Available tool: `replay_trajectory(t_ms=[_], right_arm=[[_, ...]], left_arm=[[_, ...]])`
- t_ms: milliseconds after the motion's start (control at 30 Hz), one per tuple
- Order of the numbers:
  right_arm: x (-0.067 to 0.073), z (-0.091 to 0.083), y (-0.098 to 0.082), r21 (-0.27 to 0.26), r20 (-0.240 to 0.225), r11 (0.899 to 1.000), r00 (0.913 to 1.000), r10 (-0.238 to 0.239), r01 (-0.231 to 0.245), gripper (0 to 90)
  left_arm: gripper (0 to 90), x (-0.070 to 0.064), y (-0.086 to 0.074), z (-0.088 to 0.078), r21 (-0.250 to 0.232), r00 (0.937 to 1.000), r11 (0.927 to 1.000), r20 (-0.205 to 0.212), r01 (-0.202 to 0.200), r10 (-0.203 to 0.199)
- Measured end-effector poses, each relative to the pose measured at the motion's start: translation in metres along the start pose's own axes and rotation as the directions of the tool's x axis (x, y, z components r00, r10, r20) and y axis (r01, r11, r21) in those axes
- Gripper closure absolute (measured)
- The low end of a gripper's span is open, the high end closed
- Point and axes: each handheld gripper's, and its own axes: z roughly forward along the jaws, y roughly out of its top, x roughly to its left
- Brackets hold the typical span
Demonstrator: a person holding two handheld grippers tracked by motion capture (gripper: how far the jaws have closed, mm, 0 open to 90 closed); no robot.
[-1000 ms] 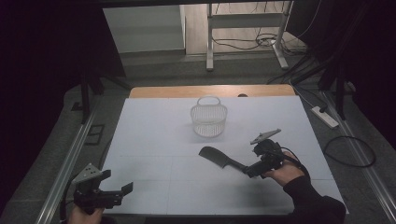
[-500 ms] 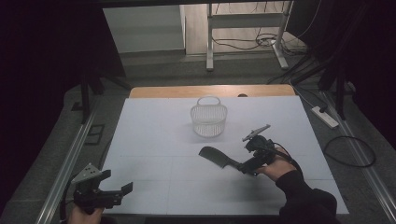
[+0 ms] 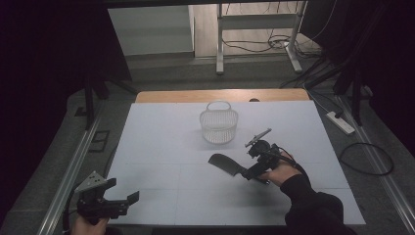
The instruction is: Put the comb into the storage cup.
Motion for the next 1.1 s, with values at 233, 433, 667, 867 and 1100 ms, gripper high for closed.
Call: replay_trajectory(t_ms=[233,433,667,867,1100], right_arm=[[0.002,0.005,0.004,0.011,0.001,1.000,0.9998,-0.020,0.020,0.0],[0.000,0.009,0.001,0.012,0.001,1.000,0.9999,-0.015,0.015,0.0],[-0.001,0.019,-0.003,0.036,-0.005,0.999,0.9999,-0.015,0.015,0.0],[-0.002,0.029,-0.008,0.065,-0.013,0.998,0.9997,-0.022,0.023,0.0],[0.001,0.037,-0.010,0.097,-0.018,0.994,0.9984,-0.054,0.055,0.0]], left_arm=[[0.0,0.000,0.000,0.000,-0.001,1.0000,1.0000,0.001,0.000,0.000],[0.0,0.000,0.000,0.000,0.000,1.0000,1.0000,0.002,0.000,0.000],[0.0,0.000,0.000,0.000,-0.001,1.0000,1.0000,0.003,0.001,-0.001],[0.0,0.001,0.000,0.000,-0.001,1.0000,1.0000,0.005,0.001,-0.001],[0.0,0.000,0.000,0.000,0.000,1.0000,1.0000,0.006,-0.001,0.001]])
